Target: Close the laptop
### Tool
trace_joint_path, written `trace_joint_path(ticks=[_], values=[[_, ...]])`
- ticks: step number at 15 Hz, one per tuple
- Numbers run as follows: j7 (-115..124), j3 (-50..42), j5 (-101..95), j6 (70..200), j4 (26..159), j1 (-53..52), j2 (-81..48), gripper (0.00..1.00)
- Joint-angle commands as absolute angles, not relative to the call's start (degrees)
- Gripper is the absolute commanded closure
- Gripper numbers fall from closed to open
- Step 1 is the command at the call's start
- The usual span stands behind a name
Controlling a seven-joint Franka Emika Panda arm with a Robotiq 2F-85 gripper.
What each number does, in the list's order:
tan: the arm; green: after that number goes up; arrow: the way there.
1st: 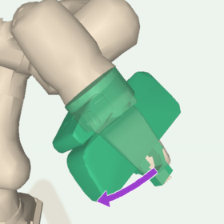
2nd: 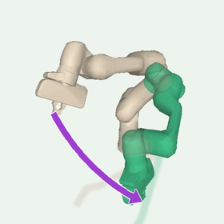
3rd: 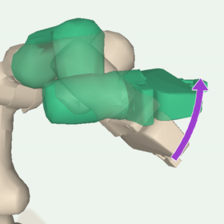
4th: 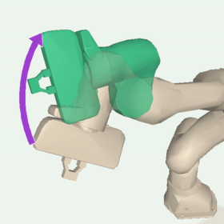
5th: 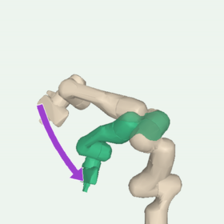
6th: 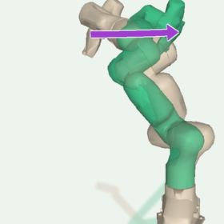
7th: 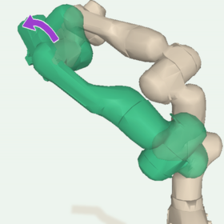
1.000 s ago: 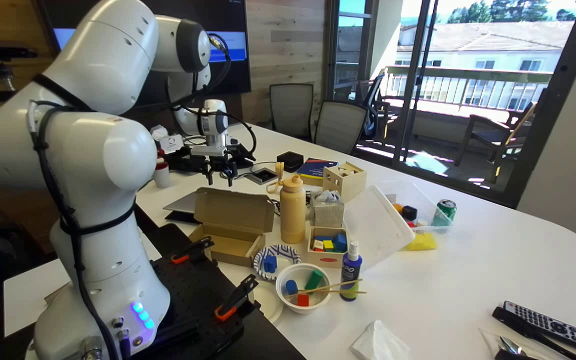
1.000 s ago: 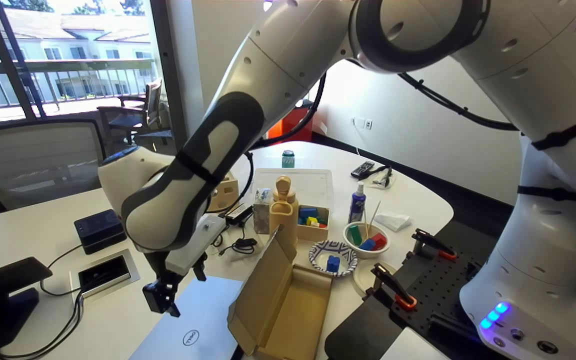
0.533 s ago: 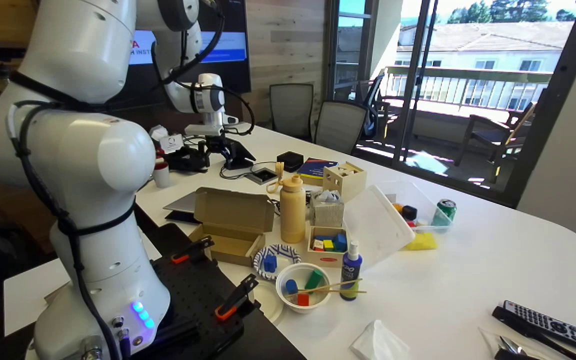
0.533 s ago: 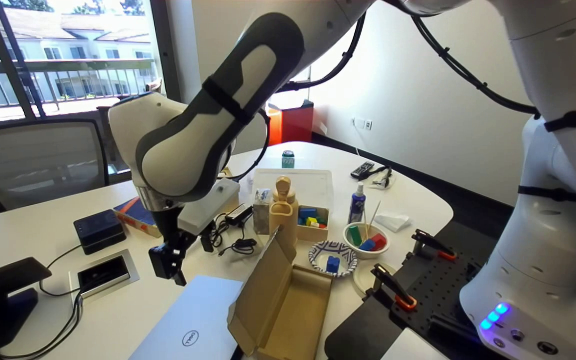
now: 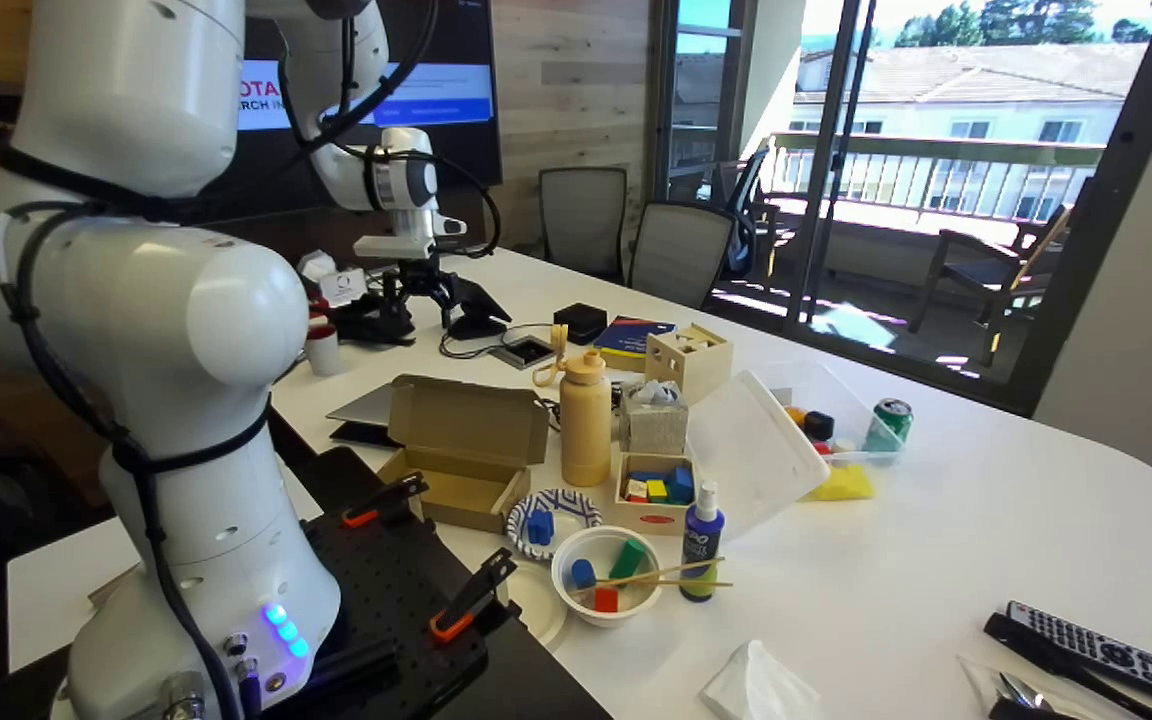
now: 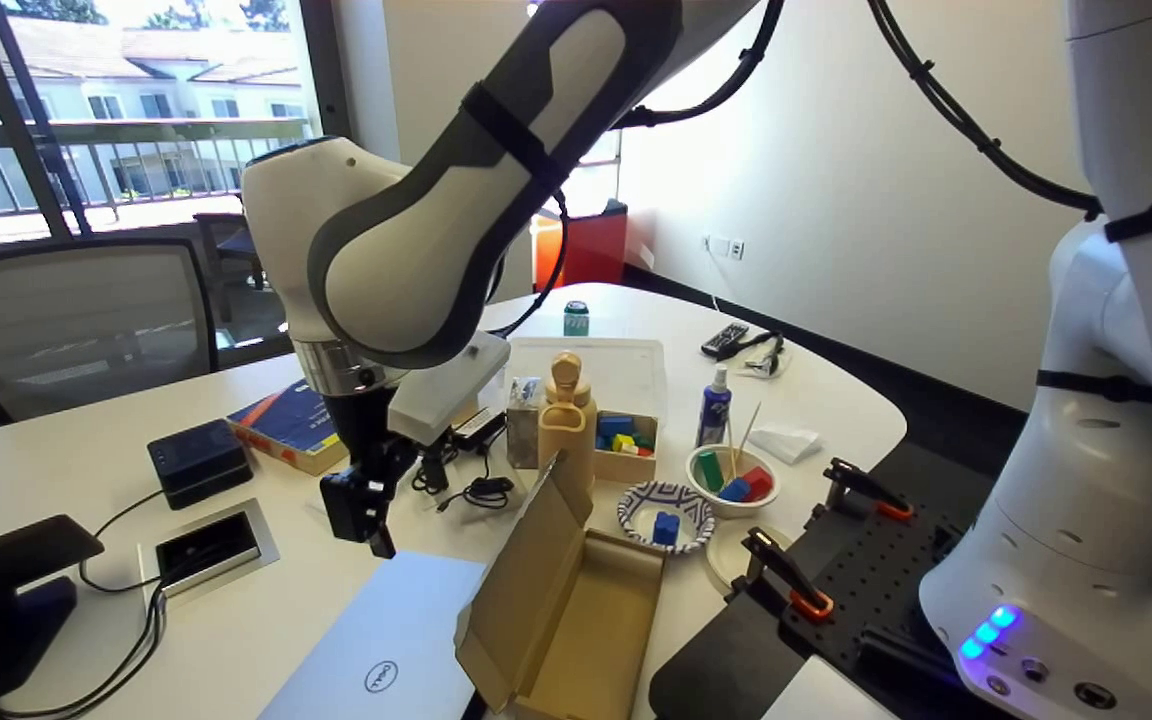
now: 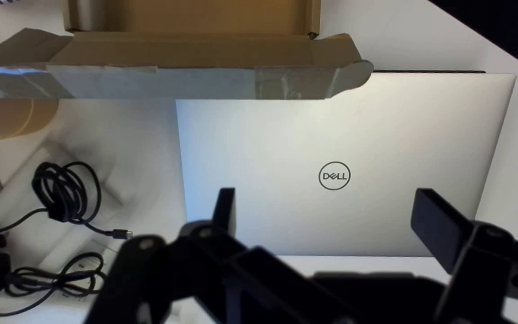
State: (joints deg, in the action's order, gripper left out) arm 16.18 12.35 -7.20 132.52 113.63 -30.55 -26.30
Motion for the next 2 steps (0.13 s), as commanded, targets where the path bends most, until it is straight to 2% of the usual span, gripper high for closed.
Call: trace_joint_path(ticks=[1, 2], values=[[16.5, 14.1, -6.0, 134.6, 117.1, -28.8, -23.9, 0.00], [16.5, 14.2, -5.9, 134.7, 117.3, -28.7, -23.9, 0.00]])
